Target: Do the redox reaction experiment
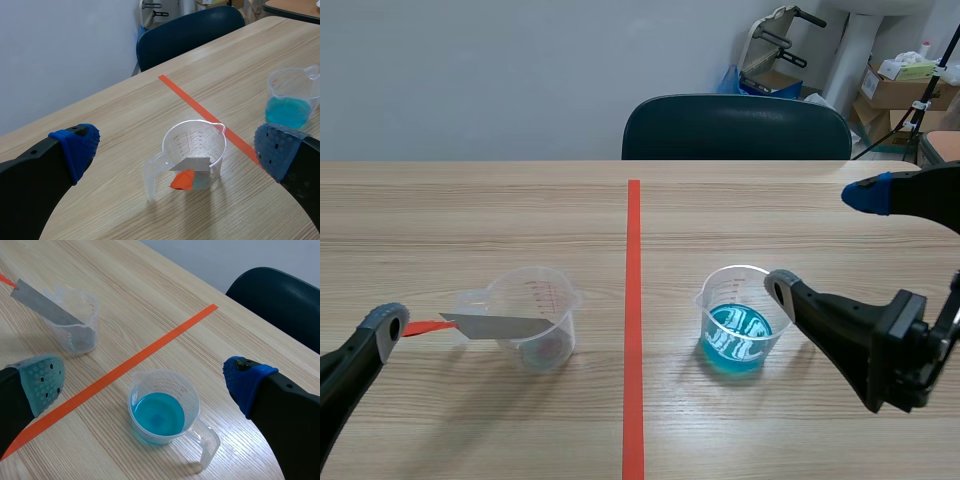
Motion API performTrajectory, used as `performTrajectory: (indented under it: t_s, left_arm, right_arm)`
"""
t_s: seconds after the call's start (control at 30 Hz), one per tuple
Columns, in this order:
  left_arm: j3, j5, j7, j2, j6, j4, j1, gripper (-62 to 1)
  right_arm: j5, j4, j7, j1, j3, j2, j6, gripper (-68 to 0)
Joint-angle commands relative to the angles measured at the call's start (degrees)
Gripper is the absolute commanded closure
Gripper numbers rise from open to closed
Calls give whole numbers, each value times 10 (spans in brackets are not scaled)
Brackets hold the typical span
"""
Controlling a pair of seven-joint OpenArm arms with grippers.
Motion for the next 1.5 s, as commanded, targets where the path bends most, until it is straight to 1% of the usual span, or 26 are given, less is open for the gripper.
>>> performTrajectory:
  t_s: [0.0,0.37,1.13,1.3,1.47]
  left_arm:
    - [0,-3,-9,4,3,7,1,-623]
    - [0,-3,21,4,3,7,1,-623]
    - [0,-3,20,4,3,7,1,-623]
    - [0,-3,21,5,3,7,1,-623]
    - [0,-3,21,5,3,7,1,-623]
  right_arm:
    - [4,-2,5,5,7,6,0,-679]
    - [4,-2,5,5,7,6,0,-679]
    - [4,-2,6,16,7,6,-2,-679]
    - [4,-2,-5,16,7,6,-2,-679]
    - [5,-2,-4,16,7,6,-2,-679]
